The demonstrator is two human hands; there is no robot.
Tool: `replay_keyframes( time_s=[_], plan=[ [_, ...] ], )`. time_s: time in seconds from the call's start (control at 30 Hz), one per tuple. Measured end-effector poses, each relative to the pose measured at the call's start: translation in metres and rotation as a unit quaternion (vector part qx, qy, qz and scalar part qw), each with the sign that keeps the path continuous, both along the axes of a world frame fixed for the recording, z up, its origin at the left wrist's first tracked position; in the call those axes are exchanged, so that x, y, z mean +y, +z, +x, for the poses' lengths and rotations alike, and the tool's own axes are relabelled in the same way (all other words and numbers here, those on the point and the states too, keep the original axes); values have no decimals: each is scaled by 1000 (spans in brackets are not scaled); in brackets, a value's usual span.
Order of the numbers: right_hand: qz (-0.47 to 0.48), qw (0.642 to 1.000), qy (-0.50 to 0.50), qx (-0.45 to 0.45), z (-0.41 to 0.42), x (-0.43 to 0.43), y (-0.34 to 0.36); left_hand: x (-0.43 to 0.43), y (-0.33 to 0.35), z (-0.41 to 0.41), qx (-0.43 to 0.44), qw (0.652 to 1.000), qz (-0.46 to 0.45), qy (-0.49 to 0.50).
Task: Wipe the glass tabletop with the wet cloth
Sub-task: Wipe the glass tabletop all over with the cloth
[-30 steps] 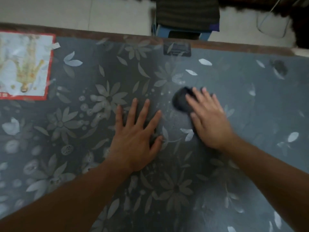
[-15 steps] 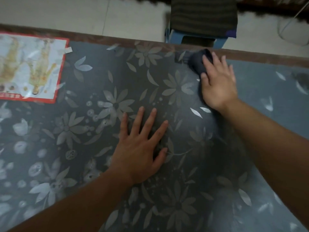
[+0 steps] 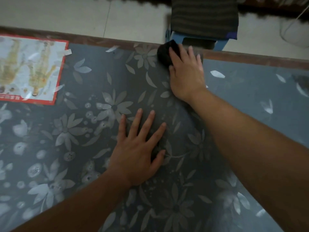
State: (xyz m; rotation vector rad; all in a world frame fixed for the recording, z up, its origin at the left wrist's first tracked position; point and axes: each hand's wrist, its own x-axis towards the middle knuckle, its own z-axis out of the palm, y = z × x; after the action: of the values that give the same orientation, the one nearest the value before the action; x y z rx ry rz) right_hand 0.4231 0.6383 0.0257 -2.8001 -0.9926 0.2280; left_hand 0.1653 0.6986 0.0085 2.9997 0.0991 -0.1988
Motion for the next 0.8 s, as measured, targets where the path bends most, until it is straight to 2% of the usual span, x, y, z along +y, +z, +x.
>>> replay_keyframes(
  time_s=[0.13,0.2,0.23,0.37,0.43,0.53,0.6,0.67,0.8],
  plan=[
    [4,981,194,16,-70,-80,4,0,3,-2,0,1000,1,2],
    [-14,972,230,49,-70,-107,5,-1,2,-3,-4,1000,-5,1],
    [-15,974,221,51,-53,-100,6,-1,1,-3,-6,1000,-7,3],
    [-19,998,62,28,13,0,8,1,-2,-3,-6,1000,-6,5],
    [-23,996,82,2,6,22,4,1,0,-1,0,1000,-3,5],
    [-18,974,224,4,-33,-18,-1,-1,2,-1,2,1000,-6,7],
    [-6,964,263,29,-35,-43,1,-2,4,-2,1,1000,-8,7],
    [-9,970,244,14,-16,-24,1,-1,4,-1,-3,1000,-10,10],
    [7,994,108,-19,-12,46,-4,1,1,-2,-11,1000,-7,9]
  ],
)
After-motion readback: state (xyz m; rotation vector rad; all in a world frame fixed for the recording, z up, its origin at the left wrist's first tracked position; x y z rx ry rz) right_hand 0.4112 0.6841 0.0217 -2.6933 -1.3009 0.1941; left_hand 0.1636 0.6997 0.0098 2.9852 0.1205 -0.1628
